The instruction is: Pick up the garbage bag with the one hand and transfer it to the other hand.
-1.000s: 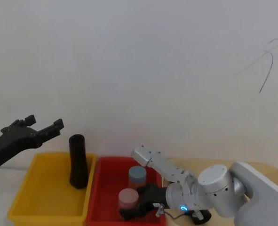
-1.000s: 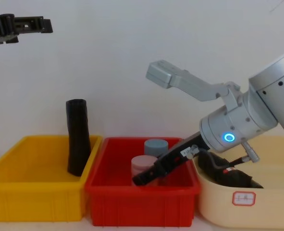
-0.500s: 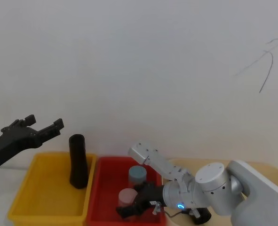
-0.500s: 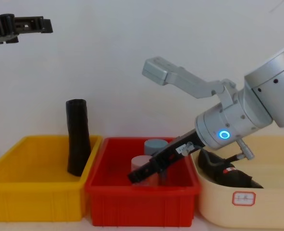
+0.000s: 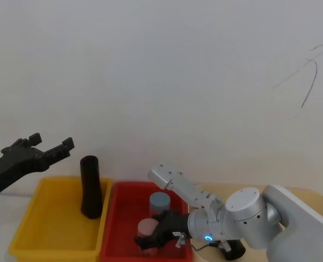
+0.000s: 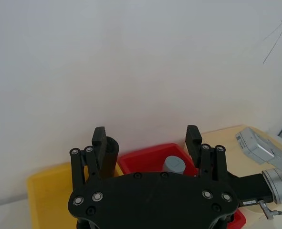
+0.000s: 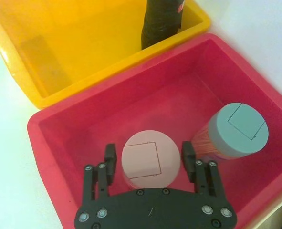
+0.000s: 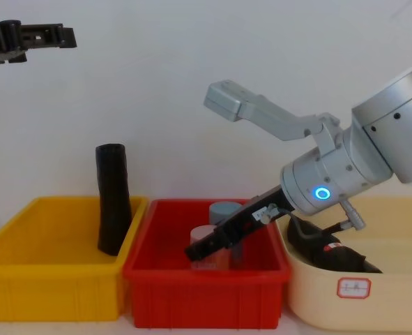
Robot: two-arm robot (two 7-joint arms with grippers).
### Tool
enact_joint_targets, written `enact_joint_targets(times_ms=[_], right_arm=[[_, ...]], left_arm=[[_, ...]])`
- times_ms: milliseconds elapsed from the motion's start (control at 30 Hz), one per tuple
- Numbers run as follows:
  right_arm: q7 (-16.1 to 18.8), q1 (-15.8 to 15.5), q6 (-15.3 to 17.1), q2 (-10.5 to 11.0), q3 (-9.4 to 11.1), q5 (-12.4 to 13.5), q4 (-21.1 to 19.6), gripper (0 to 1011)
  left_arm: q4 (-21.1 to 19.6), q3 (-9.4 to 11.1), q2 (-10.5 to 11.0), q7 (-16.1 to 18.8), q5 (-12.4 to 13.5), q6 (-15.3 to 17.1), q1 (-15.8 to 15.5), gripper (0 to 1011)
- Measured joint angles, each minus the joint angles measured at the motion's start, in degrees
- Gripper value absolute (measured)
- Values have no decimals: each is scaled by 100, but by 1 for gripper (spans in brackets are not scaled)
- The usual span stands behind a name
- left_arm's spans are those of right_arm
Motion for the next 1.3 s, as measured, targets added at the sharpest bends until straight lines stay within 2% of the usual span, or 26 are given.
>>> enact_joint_targets(times_ms=[133, 233, 567, 700, 900, 1133, 1300], right_arm=[[-2, 1, -2, -5, 5, -3, 3, 717], [-3, 3, -4, -9, 7, -4, 4, 677], [-5, -2, -3, -3, 28, -9, -16, 671], [-7, -51, 17, 36, 88, 7, -145, 671], [-51, -194, 131, 180, 263, 112, -555, 670], [-164, -385, 301, 401, 543, 284, -1226, 670], [-287, -543, 426, 599, 824, 430, -1830, 671]], left_arm=[[0, 0, 0, 0, 0, 0, 0, 1002], [0, 0, 0, 0, 0, 0, 0, 1002], [0, 0, 0, 0, 0, 0, 0, 1002], [0, 0, 0, 0, 0, 0, 0, 1002], [0, 0, 0, 0, 0, 0, 0, 1002], [0, 0, 0, 0, 0, 0, 0, 1002], [0, 0, 0, 0, 0, 0, 0, 1002]])
